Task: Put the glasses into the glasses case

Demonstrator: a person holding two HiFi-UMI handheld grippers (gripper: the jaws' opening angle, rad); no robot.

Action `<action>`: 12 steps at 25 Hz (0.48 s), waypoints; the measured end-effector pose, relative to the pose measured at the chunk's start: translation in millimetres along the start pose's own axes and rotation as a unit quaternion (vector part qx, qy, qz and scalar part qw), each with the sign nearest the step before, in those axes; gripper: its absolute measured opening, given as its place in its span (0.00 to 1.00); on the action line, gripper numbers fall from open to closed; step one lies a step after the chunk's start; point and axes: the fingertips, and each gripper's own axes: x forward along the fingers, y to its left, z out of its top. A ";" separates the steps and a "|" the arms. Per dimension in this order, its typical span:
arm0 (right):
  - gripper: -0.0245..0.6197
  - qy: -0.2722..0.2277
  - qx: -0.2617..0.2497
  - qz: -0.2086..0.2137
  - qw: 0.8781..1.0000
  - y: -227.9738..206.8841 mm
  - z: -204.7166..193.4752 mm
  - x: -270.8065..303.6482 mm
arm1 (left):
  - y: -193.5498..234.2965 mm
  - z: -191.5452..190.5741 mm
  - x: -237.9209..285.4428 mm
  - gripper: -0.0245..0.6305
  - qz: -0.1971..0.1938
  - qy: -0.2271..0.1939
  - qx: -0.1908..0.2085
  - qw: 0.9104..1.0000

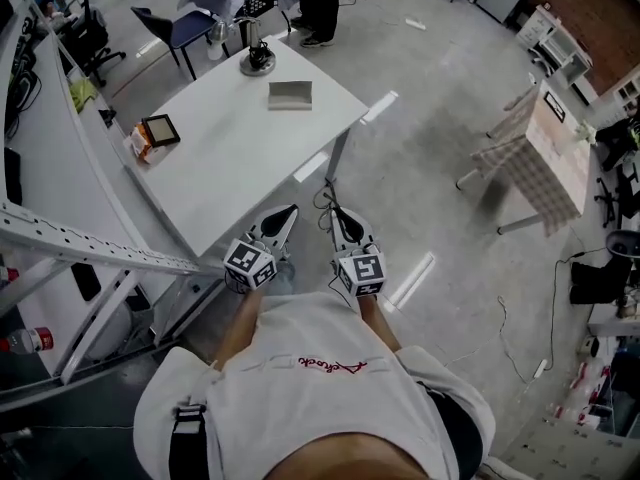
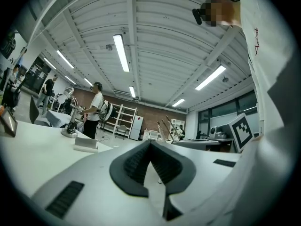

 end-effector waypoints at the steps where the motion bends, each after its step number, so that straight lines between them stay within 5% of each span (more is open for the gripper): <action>1: 0.05 0.001 -0.001 0.002 1.000 -1.2 1.6 10.3 | 9.0 4.3 2.9 0.05 0.001 -0.001 -0.001 1.000; 12: 0.05 0.017 -0.002 0.017 1.000 -19.8 19.7 124.3 | 109.1 38.0 44.5 0.05 0.017 -0.002 -0.009 1.000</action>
